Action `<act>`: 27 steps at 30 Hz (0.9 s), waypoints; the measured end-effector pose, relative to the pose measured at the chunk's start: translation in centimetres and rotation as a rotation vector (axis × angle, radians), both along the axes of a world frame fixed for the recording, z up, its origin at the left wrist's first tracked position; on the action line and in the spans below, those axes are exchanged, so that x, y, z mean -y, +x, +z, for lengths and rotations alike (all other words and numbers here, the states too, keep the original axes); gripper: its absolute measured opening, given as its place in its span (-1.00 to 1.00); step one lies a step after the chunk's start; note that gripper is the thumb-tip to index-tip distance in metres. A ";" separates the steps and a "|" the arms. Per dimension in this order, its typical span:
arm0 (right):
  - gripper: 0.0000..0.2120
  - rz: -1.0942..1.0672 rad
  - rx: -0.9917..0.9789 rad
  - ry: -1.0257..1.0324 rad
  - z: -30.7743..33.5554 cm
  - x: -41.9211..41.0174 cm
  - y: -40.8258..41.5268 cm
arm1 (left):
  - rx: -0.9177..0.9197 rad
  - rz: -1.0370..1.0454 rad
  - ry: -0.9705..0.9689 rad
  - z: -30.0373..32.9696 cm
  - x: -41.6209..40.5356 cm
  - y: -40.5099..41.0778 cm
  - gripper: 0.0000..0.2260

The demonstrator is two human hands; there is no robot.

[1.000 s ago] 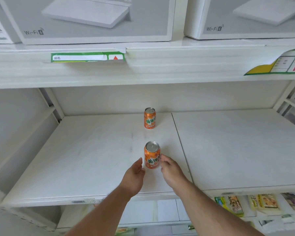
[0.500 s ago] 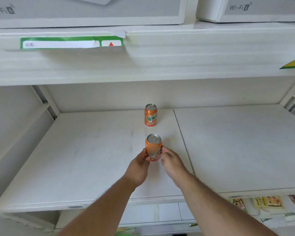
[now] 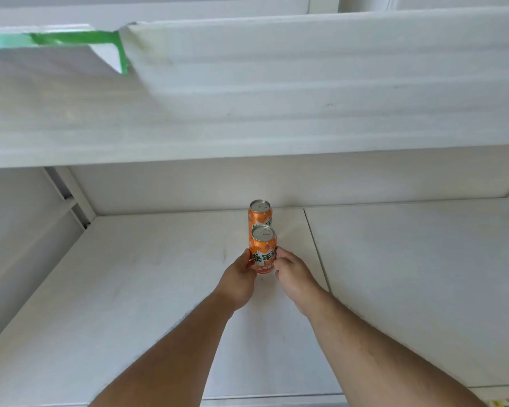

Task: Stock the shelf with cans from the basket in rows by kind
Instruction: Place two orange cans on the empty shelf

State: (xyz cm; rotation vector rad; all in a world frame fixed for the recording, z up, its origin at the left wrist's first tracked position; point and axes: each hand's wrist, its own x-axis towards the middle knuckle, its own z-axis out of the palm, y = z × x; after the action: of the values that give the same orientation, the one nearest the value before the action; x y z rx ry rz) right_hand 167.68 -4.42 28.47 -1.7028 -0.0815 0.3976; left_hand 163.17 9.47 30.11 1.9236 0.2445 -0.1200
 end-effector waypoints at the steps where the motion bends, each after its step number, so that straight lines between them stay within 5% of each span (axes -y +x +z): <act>1: -0.53 -0.001 0.005 0.004 0.1 -0.1 0.4 | 0.005 -0.007 0.005 0.1 -0.1 0.4 -0.58; 17: -0.55 -0.014 0.017 -0.019 1.0 -0.6 2.6 | -0.003 -0.009 0.061 0.2 -0.9 3.7 -0.58; 27: -0.62 -0.007 -0.023 -0.163 2.8 0.9 -1.9 | -0.045 0.082 0.044 1.3 -0.8 -1.8 -0.47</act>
State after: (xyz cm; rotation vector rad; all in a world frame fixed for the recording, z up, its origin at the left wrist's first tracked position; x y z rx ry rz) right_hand 165.82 -5.30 31.31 -1.8581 -0.0266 0.4279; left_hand 161.32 10.31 31.39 1.9528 0.3587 -0.1038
